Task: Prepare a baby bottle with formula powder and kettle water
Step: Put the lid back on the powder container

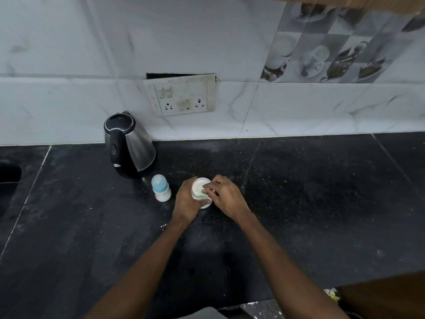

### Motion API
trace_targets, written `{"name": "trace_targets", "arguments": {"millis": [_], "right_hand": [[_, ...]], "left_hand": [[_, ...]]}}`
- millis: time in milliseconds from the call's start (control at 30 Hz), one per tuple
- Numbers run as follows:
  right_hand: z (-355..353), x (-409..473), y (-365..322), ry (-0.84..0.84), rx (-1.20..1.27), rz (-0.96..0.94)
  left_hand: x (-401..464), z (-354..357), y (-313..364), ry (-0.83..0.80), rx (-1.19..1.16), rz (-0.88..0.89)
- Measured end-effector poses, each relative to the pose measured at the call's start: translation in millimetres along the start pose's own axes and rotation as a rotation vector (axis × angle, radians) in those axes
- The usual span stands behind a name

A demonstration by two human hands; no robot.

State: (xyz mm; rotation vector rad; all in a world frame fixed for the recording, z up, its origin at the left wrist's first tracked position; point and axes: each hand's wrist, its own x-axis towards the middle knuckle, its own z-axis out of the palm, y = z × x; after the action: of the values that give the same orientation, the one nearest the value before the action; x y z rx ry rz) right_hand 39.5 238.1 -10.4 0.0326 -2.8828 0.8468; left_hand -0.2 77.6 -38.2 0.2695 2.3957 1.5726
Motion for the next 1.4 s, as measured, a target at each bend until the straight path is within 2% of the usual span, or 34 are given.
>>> {"name": "trace_targets", "arguments": {"millis": [267, 567, 667, 734, 834, 900, 934, 1067, 1200, 1267, 1401], "right_hand": [[3, 20, -6, -0.146, -0.141, -0.072], [7, 25, -12, -0.236, -0.223, -0.031], [4, 25, -8, -0.258, -0.157, 0.010], [-1, 23, -5, -0.210, -0.015, 0.064], [-16, 22, 7, 0.028, 0.215, 0.184], [-29, 21, 21, 0.161, 0.241, 0.281], [-34, 20, 30, 0.170, 0.196, 0.324], [-34, 12, 59, -0.101, 0.039, 0.481], [-9, -1, 69, -0.356, -0.131, 0.504], [0, -6, 69, -0.408, -0.175, 0.512], [7, -11, 68, -0.393, -0.208, 0.503]], "left_hand": [[2, -1, -10, 0.005, -0.017, -0.002], [4, 0, -11, 0.009, -0.048, 0.007], [5, 0, -12, 0.012, -0.043, 0.003], [7, 1, -15, 0.009, -0.029, -0.003], [10, 2, -20, 0.012, -0.009, -0.026], [11, 3, -21, 0.016, -0.005, -0.039], [11, 4, -21, 0.018, -0.013, -0.045], [10, 5, -22, 0.010, -0.044, -0.056], [11, 4, -24, 0.013, -0.048, -0.056], [11, 4, -24, 0.012, -0.043, -0.056], [11, 5, -25, 0.006, -0.044, -0.055]]}}
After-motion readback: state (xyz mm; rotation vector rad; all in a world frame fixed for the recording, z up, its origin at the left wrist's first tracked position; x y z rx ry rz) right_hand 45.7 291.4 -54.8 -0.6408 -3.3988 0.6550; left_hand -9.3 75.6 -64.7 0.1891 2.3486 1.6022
